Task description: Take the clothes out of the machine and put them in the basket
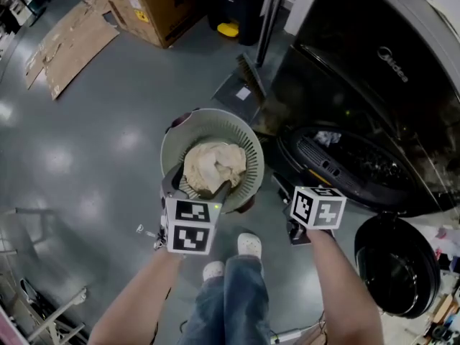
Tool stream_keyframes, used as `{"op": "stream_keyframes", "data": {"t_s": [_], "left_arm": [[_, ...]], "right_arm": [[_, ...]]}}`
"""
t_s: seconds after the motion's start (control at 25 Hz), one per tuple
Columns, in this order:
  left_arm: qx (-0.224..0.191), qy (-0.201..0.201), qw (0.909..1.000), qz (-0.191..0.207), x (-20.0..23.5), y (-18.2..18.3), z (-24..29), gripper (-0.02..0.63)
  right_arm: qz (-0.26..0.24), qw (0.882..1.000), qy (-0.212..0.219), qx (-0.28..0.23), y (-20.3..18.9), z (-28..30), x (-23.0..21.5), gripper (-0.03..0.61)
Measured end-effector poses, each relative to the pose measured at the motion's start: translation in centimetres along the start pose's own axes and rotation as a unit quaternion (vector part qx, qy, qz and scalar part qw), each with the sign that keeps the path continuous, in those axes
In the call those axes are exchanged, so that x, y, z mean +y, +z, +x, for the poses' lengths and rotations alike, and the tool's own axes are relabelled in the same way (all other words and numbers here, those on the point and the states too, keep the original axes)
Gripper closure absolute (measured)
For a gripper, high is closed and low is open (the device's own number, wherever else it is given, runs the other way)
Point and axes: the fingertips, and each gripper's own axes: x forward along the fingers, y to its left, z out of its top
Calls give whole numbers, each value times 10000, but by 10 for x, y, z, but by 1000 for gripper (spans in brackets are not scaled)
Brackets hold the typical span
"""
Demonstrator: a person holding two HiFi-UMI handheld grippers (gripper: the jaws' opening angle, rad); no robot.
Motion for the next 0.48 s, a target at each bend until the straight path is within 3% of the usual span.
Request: {"op": "stream_keyframes", "data": {"t_s": [0.32,0.48], "left_arm": [[-173,-396,9979,485,-52,8,12,158],[-189,-583,9961,637,-77,-8,19,158]], "right_arm": [[289,9975,-348,-538,-17,-28,-45,229],[381,9956,-368,-777,-33,-32,-53,229]]}}
